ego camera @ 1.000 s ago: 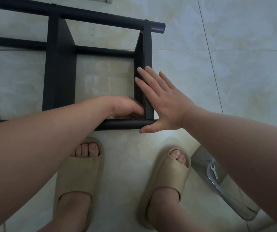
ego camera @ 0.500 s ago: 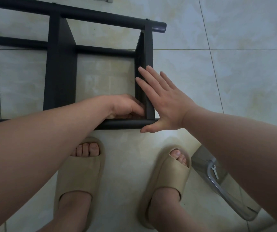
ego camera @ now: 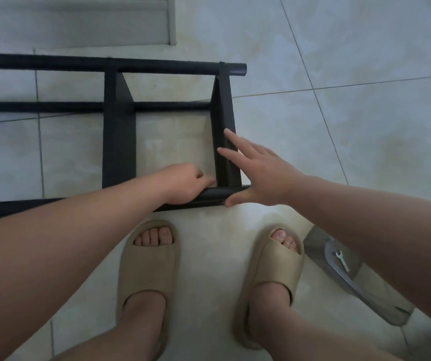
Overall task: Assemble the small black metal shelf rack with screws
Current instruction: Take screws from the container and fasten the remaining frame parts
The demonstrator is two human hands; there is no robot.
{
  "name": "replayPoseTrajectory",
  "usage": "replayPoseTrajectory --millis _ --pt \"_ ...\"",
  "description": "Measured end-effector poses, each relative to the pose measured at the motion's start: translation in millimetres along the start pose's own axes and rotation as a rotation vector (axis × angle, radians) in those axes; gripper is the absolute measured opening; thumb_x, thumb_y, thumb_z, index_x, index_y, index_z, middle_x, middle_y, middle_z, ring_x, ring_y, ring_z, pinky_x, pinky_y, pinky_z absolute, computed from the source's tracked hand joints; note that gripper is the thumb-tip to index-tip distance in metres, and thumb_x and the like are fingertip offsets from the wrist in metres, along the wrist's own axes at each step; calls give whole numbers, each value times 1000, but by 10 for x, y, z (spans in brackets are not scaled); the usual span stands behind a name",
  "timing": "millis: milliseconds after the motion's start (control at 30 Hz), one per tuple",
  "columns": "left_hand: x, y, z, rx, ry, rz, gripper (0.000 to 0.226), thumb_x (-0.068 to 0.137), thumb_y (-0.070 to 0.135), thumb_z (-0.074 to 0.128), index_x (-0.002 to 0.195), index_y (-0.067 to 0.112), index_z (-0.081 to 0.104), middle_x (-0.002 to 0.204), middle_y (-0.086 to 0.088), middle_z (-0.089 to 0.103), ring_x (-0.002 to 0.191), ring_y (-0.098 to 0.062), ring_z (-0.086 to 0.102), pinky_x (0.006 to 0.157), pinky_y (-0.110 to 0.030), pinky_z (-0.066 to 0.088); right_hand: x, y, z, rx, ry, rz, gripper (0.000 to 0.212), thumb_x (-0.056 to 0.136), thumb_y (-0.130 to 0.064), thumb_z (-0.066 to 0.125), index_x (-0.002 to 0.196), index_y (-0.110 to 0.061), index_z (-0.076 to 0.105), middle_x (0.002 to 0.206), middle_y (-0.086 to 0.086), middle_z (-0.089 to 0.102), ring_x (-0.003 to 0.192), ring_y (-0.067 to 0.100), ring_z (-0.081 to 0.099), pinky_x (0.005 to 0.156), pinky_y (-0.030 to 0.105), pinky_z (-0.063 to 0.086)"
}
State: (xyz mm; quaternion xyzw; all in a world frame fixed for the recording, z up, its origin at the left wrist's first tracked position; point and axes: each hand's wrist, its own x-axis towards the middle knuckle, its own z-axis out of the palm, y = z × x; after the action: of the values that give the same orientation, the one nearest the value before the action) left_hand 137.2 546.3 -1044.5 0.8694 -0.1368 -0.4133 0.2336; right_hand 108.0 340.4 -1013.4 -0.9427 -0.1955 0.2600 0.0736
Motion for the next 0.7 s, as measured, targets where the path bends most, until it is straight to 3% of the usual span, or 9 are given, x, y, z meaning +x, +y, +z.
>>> replayPoseTrajectory --millis 100,167,267,333,400,533,600,700 --pt "-310 -95 -87 171 -127 -102 46 101 61 34 92 28 64 78 0 64 75 -16 59 62 -32 42 -61 -200 -69 20 -116 92 93 86 -59 70 159 -25 23 165 -6 -27 143 29 36 109 43 42" --pt "-466 -121 -152 224 -149 -154 48 95 69 41 95 25 60 84 2 60 78 -15 57 62 -32 40 -99 -347 -174 14 -187 126 83 90 -52 69 157 -24 27 167 -4 -22 134 30 48 101 42 48" --pt "-685 -105 -269 330 -123 -147 36 91 55 63 103 21 61 87 3 59 77 -13 56 59 -29 39 -206 -558 -452 -25 -202 106 69 95 -45 64 154 -20 36 168 -3 13 133 27 50 100 40 48" --pt "-824 -46 -378 339 -39 -112 26 91 48 66 90 24 56 85 3 59 74 -13 55 57 -29 38 -315 -650 -641 -50 -176 87 52 96 -40 62 141 -15 50 147 -3 41 129 27 52 97 40 49" --pt "-971 67 -525 287 72 -67 25 91 48 66 82 31 50 84 4 59 73 -12 56 56 -28 37 -469 -705 -785 -47 -139 107 41 96 -36 61 129 -12 56 130 -3 45 122 28 55 92 41 50" --pt "-1232 361 -906 271 320 68 27 90 41 70 88 34 44 91 7 56 81 -13 55 63 -30 39 -828 -721 -1003 -61 7 131 67 98 -33 58 155 -13 29 161 3 29 142 29 37 114 42 35" --pt "-1347 505 -1069 313 368 109 23 91 39 69 92 32 46 92 6 55 83 -16 54 67 -33 40 -987 -705 -1077 -23 93 139 79 100 -33 56 161 -16 10 167 2 15 153 24 16 122 36 20" --pt "-1444 670 -1171 371 365 109 17 94 37 65 105 27 54 101 1 58 89 -21 57 75 -37 48 -1138 -685 -1094 35 161 168 82 102 -37 53 162 -21 -1 170 -1 2 156 18 -1 123 32 7"
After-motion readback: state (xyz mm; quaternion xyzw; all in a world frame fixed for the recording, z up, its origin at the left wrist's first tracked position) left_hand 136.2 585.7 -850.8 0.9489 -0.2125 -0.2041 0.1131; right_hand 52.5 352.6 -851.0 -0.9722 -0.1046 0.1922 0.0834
